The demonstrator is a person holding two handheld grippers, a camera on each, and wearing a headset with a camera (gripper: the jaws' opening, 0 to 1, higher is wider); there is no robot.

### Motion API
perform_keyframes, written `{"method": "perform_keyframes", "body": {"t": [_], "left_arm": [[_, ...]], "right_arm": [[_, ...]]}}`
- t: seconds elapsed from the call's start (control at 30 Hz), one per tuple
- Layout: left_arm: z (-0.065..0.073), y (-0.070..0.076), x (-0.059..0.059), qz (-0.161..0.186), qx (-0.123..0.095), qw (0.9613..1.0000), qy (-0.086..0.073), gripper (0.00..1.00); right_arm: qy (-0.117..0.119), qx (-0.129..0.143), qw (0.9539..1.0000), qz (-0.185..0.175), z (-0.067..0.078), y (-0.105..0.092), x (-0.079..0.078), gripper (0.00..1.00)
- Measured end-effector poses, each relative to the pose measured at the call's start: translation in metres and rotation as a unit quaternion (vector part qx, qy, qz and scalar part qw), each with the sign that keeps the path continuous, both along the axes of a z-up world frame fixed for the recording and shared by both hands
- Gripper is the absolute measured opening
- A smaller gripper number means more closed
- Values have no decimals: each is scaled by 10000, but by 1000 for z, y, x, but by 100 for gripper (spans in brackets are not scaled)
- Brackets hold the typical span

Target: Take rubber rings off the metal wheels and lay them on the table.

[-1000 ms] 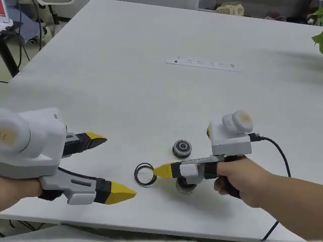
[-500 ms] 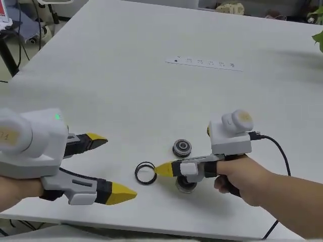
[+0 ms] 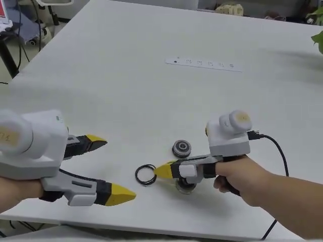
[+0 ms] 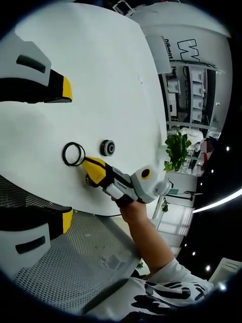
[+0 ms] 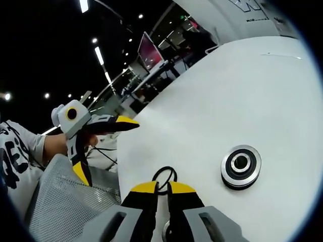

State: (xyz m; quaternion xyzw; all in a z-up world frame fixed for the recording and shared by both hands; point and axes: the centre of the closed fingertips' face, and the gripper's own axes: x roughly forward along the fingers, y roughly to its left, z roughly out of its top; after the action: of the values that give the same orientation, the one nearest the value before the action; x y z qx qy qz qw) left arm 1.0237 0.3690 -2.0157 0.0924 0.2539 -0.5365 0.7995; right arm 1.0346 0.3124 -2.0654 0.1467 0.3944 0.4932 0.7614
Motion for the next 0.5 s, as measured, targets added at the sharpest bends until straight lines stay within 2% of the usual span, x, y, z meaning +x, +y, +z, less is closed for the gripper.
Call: {"method": "perform_keyframes", "body": {"t": [0.2,0.3,0.5], "left_arm": [[-1,-1,0,-19,12,10000,12,82],[0,-3,0,-41,18,10000,16,82],[2,-5,1,-63,14,10000,29,82]], "right_arm": [[-74,-26,10000,30,2,-1,1,7],[-168,-160,9997,124,1,-1,-1,7],[-293,-244,9991,163,2,-5,-1,12]]}}
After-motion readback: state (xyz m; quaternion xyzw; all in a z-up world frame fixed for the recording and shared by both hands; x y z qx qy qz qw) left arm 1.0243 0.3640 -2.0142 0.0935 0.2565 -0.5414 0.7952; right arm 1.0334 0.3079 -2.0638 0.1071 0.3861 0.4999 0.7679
